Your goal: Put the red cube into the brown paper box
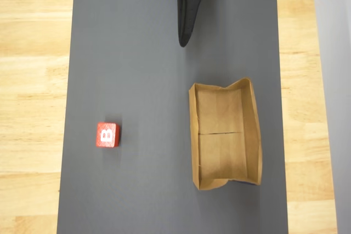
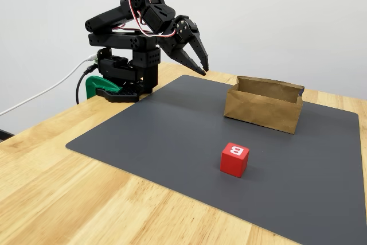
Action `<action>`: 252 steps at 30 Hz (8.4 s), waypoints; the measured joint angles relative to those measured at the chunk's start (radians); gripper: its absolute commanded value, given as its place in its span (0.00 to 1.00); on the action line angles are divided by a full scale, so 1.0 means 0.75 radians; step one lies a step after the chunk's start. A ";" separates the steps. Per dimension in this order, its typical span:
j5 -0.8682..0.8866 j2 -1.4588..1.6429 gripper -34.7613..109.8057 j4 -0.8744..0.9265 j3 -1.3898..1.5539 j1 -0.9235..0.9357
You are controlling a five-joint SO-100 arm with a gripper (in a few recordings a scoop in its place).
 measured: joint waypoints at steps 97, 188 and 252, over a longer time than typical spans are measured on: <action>-0.127 -1.876 0.39 -0.117 -1.409 0.577; -0.438 -3.088 0.27 0.372 -2.526 0.524; -0.010 -1.728 0.26 -0.589 -0.965 -0.241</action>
